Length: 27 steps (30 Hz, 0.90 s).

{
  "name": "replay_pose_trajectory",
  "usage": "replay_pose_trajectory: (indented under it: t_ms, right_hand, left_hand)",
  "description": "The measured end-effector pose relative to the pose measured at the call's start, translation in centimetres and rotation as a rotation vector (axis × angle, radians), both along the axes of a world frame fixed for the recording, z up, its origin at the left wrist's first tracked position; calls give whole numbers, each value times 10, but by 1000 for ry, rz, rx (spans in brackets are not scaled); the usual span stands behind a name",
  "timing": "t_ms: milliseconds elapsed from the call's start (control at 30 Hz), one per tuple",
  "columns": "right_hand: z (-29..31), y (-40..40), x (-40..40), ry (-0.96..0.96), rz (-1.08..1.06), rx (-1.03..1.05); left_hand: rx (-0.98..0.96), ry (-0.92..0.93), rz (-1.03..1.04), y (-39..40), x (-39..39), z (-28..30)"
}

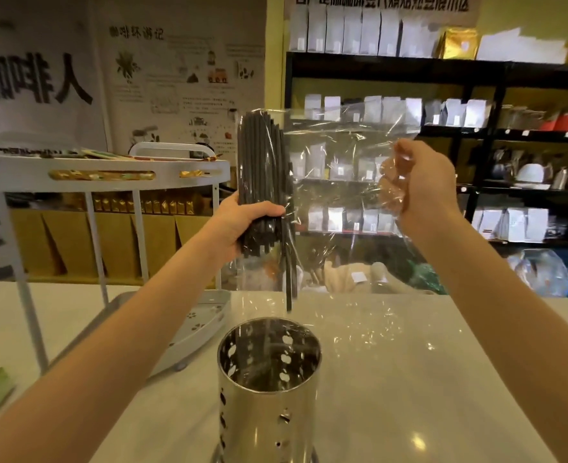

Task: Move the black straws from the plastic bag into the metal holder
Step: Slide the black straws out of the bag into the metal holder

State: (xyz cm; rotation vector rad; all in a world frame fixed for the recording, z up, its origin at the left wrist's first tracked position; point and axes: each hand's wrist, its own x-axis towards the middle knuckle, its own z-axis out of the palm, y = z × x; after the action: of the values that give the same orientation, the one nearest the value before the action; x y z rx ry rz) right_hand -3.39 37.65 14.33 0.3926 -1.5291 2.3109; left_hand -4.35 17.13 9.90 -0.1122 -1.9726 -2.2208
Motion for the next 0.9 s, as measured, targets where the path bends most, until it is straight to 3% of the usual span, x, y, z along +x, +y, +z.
replay_pose_trajectory:
  t_ms: [233, 600, 900]
  right_hand:
    - [-5, -2, 26, 29, 71, -139]
    - [-15, -6, 40, 127, 32, -116]
    - [-22, 1, 32, 231, -98, -55]
  left_hand:
    - [-3, 183, 58, 2, 19, -5]
    - [-243, 370, 144, 2, 44, -7]
    - [-249, 460, 156, -2, 59, -20]
